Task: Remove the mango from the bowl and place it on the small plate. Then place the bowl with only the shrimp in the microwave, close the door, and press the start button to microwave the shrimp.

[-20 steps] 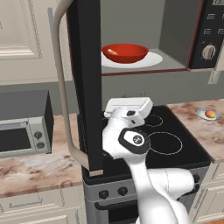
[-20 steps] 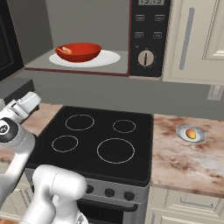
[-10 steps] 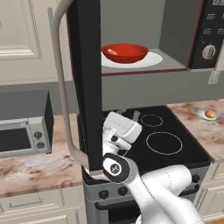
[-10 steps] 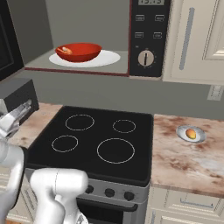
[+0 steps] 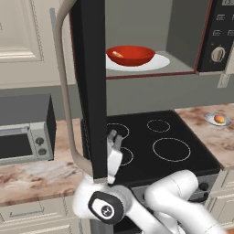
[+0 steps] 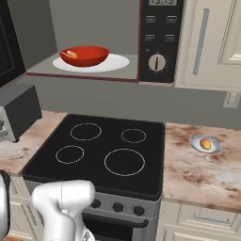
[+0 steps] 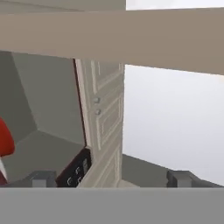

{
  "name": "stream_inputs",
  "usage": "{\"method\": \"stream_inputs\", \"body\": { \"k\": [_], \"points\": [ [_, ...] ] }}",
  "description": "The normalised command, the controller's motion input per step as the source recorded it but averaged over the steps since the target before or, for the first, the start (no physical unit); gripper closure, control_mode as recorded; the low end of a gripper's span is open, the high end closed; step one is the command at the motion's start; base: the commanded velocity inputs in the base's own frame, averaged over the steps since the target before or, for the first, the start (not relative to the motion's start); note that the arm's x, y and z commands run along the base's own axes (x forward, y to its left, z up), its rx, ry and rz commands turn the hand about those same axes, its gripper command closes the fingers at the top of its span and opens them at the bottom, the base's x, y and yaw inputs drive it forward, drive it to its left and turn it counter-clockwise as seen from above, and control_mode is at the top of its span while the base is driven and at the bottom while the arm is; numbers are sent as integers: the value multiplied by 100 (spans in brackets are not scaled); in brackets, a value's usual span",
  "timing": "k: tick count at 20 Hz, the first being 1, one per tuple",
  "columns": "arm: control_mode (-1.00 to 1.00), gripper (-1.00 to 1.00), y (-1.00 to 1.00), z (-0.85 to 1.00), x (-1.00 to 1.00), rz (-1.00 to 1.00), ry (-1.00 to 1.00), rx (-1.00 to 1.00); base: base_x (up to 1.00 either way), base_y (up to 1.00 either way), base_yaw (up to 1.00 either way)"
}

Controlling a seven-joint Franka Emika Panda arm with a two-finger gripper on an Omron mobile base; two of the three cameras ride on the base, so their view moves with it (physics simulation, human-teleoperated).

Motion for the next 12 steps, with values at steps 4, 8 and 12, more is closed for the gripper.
{"method": "stream_inputs", "body": {
  "k": [4,8,12],
  "points": [
    [-100,-100,66,-30,-15,-16,26,-17,0,0,0],
    [-100,-100,47,-45,0,-10,29,-17,0,0,0],
    [-100,-100,55,-18,-5,-4,19,-11,0,0,0]
  ]
}}
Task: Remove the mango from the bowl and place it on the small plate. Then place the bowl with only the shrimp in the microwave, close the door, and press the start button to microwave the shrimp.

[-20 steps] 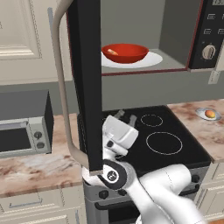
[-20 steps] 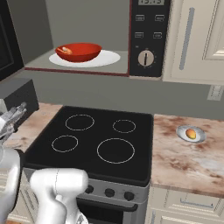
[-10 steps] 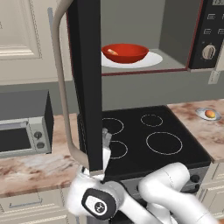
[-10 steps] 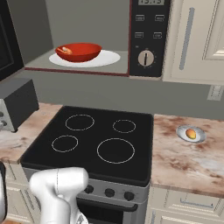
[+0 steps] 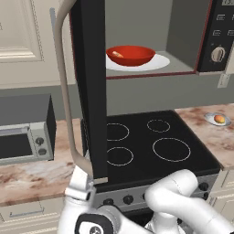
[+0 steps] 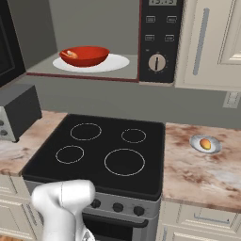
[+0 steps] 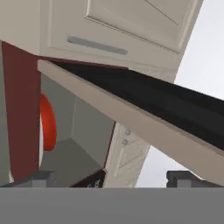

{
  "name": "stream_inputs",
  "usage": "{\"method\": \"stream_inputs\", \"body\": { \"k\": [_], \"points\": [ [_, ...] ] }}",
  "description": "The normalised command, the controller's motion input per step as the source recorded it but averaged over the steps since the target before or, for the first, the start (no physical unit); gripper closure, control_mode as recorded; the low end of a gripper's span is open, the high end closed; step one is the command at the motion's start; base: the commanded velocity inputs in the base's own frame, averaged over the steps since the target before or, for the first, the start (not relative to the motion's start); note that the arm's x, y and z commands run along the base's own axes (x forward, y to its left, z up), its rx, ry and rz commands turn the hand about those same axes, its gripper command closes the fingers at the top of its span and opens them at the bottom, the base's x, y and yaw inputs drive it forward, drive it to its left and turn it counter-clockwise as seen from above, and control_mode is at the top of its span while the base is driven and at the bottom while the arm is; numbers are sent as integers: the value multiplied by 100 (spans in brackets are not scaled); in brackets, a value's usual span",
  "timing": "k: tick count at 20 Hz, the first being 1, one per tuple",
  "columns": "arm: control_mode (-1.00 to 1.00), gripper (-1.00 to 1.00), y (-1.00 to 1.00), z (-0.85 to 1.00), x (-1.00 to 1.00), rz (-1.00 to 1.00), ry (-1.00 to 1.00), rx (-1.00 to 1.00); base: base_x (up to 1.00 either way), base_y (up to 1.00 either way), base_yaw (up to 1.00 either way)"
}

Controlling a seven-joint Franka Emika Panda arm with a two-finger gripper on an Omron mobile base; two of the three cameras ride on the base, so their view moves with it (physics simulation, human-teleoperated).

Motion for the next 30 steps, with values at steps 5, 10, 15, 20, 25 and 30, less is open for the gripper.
{"method": "stream_inputs", "body": {
  "k": [5,10,15,20,25,30],
  "points": [
    [-100,-100,95,-11,-1,0,14,-8,0,0,0],
    [-100,-100,76,3,0,0,12,-1,0,0,0],
    [-100,-100,4,84,-5,-7,5,11,0,0,0],
    [-100,-100,-25,97,-1,-8,10,20,0,0,0],
    [-100,-100,-75,53,0,-4,7,30,0,0,0],
    [-100,-100,-98,30,0,0,1,38,0,0,0]
  ]
}}
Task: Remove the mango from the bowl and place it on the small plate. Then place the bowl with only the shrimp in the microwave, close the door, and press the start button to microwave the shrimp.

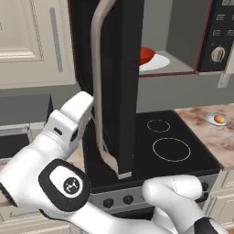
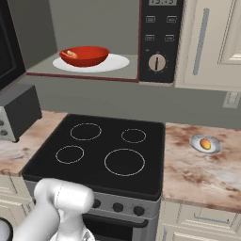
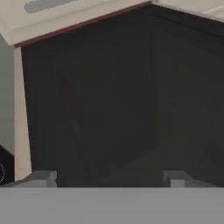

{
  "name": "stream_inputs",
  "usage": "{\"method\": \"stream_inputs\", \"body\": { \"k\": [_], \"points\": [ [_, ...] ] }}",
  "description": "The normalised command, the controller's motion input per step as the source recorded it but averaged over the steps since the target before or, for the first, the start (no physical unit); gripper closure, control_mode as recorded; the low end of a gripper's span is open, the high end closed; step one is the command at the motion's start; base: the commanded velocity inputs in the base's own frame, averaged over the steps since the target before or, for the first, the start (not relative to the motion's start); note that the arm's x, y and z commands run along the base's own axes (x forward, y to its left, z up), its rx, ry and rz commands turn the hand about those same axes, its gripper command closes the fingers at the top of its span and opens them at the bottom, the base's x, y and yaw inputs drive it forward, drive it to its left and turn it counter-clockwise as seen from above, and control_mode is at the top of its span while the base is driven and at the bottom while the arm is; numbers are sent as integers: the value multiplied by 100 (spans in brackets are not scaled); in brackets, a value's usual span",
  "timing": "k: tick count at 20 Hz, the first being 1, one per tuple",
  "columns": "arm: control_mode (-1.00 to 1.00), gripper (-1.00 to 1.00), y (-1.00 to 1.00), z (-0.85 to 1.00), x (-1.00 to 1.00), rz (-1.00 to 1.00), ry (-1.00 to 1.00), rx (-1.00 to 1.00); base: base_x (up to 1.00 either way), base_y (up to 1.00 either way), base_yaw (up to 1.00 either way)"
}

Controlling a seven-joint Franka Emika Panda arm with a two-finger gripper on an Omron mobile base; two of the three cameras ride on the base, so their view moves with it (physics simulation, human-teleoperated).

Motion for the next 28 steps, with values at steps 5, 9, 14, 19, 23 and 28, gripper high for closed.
{"method": "stream_inputs", "body": {
  "k": [5,9,14,19,23,28],
  "points": [
    [-100,-100,-100,6,0,0,0,39,0,0,0],
    [-100,-100,-100,0,17,0,0,33,0,0,0],
    [-100,-100,-86,0,43,9,0,26,0,0,0],
    [-100,-100,-45,0,50,24,-1,16,0,0,0],
    [-100,-100,-12,0,53,35,-18,9,0,0,0],
    [-100,-100,-6,9,72,34,-11,10,0,0,0]
  ]
}}
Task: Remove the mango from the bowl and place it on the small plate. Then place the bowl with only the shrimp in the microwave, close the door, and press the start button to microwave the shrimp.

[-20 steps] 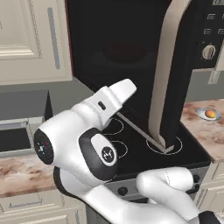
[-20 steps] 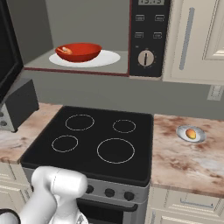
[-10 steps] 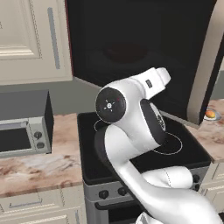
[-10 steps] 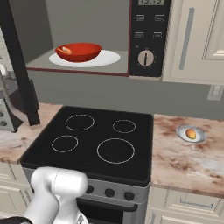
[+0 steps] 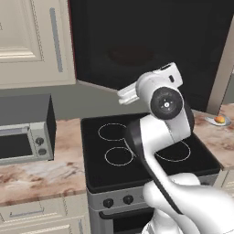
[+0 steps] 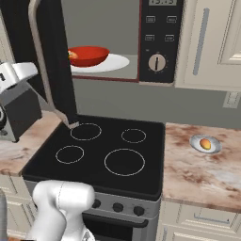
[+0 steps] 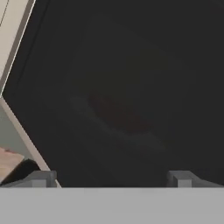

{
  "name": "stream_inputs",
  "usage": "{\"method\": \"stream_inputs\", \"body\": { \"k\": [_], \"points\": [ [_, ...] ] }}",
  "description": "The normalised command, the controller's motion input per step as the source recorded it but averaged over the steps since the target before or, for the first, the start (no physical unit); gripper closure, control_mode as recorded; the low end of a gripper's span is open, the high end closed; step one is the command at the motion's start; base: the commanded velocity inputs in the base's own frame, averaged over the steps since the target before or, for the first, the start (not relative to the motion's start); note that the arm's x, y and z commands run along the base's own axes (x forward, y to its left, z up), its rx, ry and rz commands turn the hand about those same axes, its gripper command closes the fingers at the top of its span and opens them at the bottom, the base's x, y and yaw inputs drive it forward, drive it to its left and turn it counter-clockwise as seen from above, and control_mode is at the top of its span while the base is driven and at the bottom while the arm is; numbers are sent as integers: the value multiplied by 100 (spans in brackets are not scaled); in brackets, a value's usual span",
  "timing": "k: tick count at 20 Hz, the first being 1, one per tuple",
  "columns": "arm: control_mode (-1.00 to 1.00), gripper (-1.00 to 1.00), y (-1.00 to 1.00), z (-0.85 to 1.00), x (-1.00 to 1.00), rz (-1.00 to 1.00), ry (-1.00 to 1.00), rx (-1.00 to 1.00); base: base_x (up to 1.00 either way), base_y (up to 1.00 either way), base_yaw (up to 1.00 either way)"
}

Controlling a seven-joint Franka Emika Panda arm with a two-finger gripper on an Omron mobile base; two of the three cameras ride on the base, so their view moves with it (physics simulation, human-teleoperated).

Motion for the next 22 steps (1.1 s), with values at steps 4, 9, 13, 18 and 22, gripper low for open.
{"method": "stream_inputs", "body": {
  "k": [4,9,13,18,22],
  "points": [
    [-100,-100,-5,18,67,25,0,4,0,0,0],
    [-100,-100,-3,19,69,16,0,1,0,0,0],
    [-100,-100,-1,12,64,13,5,0,0,0,0],
    [-100,-100,0,3,69,12,18,0,0,0,0],
    [-100,-100,-1,0,66,10,22,0,0,0,0]
  ]
}}
